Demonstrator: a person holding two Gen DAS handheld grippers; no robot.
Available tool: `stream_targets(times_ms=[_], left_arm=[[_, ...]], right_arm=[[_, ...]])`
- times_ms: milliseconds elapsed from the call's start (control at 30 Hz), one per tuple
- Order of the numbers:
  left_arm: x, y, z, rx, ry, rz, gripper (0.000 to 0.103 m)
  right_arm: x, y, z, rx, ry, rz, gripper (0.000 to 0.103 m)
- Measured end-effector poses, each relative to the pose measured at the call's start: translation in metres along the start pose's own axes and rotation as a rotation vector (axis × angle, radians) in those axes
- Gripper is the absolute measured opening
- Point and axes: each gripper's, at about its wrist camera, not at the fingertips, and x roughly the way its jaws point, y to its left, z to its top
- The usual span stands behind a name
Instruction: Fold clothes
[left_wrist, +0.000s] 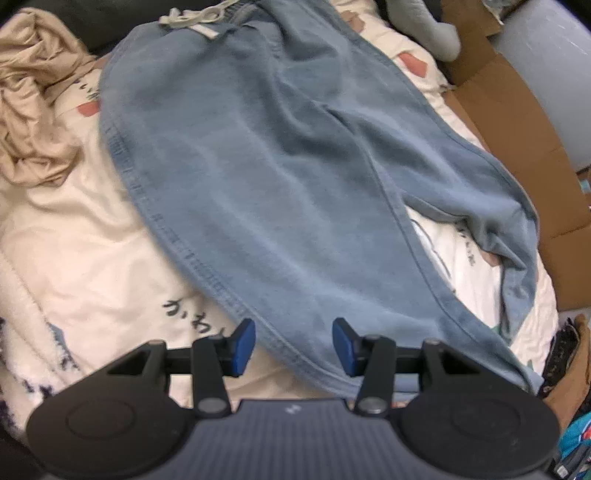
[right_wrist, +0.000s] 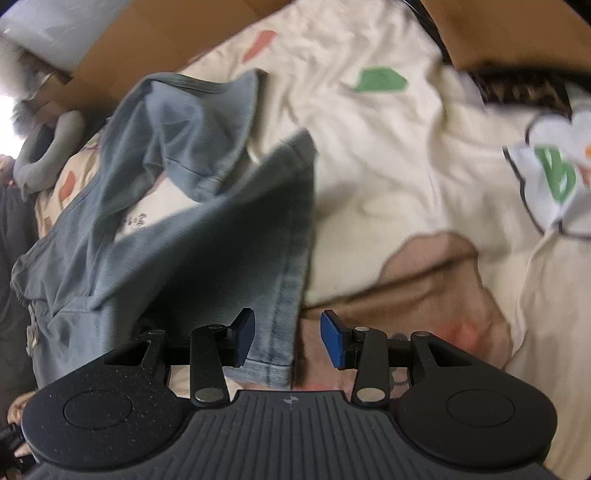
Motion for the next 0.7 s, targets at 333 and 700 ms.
stream_targets(times_ms=[333,700], left_arm=[[0.003,0.030,-0.001,-0.045,-0.001,0.073,0.049],[0.006,0.042,-0.008,-0.070,0.012,0.092,0.049]], right_arm=[[0.030,-0.009,-0.019,0.116,0.035,0.081,0.047],[0.038,-0.031,-0.038,0.361,0.106,0.207,0.046]])
